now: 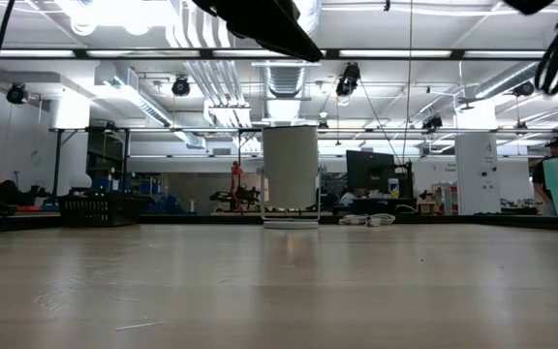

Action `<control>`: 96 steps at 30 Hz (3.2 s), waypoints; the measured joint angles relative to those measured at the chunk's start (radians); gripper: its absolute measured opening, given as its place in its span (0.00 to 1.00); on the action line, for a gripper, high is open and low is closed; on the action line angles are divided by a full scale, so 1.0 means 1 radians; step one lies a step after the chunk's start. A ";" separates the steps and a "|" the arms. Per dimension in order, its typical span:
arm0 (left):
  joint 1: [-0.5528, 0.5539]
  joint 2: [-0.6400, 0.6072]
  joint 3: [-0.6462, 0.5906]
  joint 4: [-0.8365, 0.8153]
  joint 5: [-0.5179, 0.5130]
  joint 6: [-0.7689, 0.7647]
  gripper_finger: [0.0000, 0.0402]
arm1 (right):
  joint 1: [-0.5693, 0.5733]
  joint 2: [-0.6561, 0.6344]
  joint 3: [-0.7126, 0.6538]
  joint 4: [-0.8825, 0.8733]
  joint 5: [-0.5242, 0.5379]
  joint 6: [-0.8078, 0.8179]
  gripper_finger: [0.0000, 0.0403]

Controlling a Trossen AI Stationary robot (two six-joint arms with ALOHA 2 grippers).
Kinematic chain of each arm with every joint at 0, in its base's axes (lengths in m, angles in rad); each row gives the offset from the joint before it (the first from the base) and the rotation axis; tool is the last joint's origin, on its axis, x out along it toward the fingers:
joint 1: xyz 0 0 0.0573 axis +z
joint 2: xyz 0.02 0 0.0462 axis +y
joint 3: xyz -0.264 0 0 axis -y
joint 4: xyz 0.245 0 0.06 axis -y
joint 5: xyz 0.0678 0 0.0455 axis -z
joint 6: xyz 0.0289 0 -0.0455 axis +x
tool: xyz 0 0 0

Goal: Pick and place items into bin
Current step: Put the black usb cable into the green bin, then put the white usb cable into the green bin

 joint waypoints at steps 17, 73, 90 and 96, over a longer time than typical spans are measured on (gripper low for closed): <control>0.000 -0.006 -0.003 -0.078 0.001 -0.003 0.54 | 0.078 -0.002 -0.012 -0.178 -0.305 0.371 0.11; 0.019 -0.512 -0.210 -0.364 -0.201 -0.317 0.54 | -1.422 0.310 -0.014 0.367 -0.159 -0.930 0.67; 0.019 -0.510 -0.245 -0.367 -0.200 -0.343 0.54 | -1.432 0.694 0.264 0.246 -0.057 -1.055 0.58; 0.019 -0.510 -0.247 -0.367 -0.200 -0.343 0.54 | -1.451 0.770 0.305 0.209 -0.038 -1.099 0.58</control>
